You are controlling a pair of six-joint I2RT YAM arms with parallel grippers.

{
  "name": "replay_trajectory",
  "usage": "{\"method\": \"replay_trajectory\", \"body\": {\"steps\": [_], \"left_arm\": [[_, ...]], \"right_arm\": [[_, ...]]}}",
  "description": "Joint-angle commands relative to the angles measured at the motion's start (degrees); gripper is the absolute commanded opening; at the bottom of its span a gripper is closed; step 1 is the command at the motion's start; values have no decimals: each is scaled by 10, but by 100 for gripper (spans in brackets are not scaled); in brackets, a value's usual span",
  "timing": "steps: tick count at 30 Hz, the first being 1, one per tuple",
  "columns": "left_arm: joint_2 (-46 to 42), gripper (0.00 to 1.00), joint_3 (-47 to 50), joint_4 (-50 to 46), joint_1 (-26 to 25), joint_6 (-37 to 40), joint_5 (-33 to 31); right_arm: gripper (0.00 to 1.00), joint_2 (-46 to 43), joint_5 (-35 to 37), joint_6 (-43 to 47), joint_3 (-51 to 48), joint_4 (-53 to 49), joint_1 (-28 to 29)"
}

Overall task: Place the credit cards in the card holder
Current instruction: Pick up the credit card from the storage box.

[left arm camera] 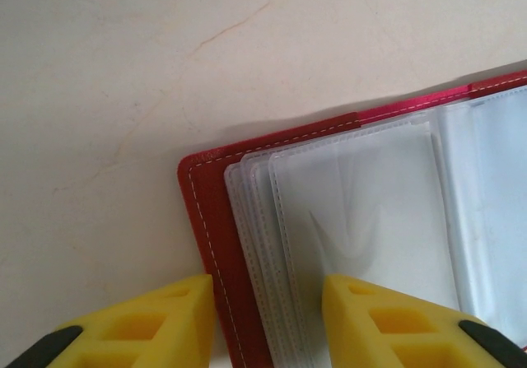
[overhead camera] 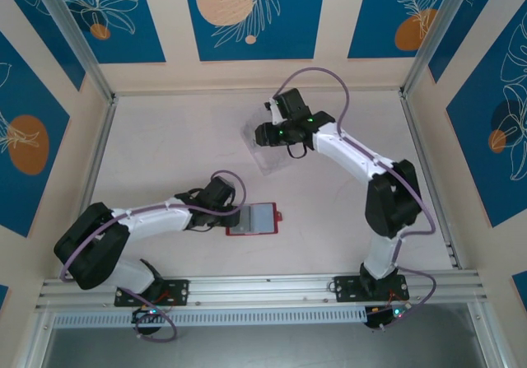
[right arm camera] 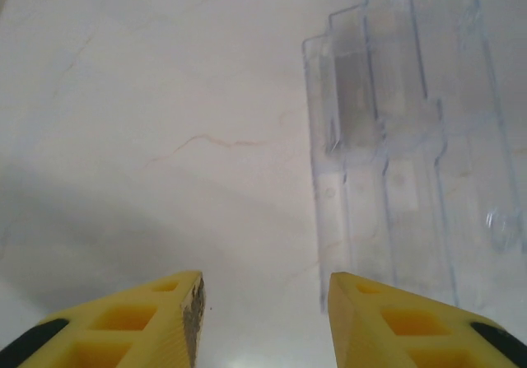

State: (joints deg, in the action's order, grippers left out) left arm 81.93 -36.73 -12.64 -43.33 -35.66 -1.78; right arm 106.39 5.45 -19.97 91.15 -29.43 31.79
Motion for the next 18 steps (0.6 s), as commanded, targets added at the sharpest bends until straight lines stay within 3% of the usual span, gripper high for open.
{"method": "replay_trajectory", "body": {"steps": [1, 5, 18], "left_arm": [[6, 38, 20, -9, -5, -9, -12], [5, 37, 26, -5, -6, -12, -10], [-12, 36, 43, -5, -7, -19, -12]], "right_arm": [[40, 64, 41, 51, 62, -46, -1], [35, 119, 45, 88, 124, -43, 14], [35, 284, 138, 144, 316, -68, 33]]}}
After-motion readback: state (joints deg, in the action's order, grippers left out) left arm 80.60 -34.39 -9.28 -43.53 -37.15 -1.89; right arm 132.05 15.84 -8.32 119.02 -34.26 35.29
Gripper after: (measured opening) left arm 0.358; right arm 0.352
